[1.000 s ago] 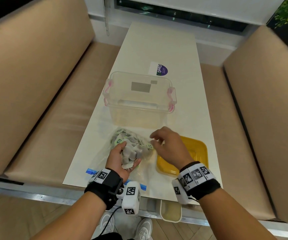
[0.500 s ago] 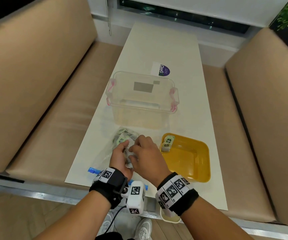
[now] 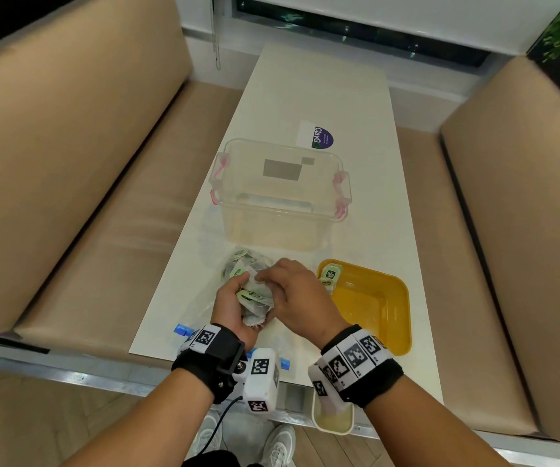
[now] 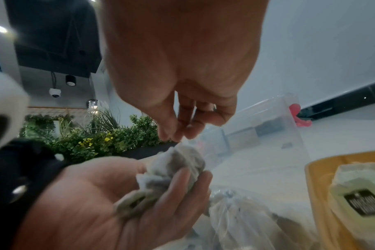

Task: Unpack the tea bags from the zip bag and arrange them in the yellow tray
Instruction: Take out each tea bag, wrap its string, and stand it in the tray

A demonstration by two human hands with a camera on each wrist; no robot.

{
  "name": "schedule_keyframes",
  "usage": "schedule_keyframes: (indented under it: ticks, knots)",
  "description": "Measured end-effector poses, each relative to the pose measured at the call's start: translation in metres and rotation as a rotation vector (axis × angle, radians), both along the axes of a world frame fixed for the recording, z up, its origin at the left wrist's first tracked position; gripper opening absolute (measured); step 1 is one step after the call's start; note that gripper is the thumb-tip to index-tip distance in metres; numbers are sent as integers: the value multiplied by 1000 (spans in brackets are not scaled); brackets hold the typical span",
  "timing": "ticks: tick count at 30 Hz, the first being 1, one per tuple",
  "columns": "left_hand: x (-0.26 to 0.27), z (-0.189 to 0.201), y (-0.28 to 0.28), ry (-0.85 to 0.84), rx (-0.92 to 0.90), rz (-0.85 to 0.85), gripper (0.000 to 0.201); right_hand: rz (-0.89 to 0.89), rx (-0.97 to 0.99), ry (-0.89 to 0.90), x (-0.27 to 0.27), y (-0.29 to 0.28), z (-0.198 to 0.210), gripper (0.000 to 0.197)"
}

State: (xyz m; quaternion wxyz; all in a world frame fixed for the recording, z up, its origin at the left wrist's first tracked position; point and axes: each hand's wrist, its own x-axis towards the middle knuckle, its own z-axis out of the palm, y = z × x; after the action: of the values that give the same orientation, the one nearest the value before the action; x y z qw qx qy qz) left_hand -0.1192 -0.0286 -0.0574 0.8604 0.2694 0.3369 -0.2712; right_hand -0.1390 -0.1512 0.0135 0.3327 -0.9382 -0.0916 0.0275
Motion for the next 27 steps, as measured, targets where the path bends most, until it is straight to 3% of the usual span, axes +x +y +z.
schedule_keyframes:
  ticks: [6, 10, 15, 21, 27]
  knots:
    - [0, -2, 1, -7, -18, -35, 53, 107, -231, 185, 13, 0, 9, 33]
    - [-1, -1, 2, -27, -6, -69, 55, 194, -364, 161, 13, 4, 17, 48]
    - [-1, 6, 1, -53, -58, -63, 43, 288, -481, 104, 10, 7, 19, 47]
    - [-1, 6, 3, -53, -70, -66, 49, 311, -493, 74, 11, 8, 20, 41]
    - [1, 6, 6, -41, -59, -52, 33, 258, -369, -14, 13, 3, 18, 15]
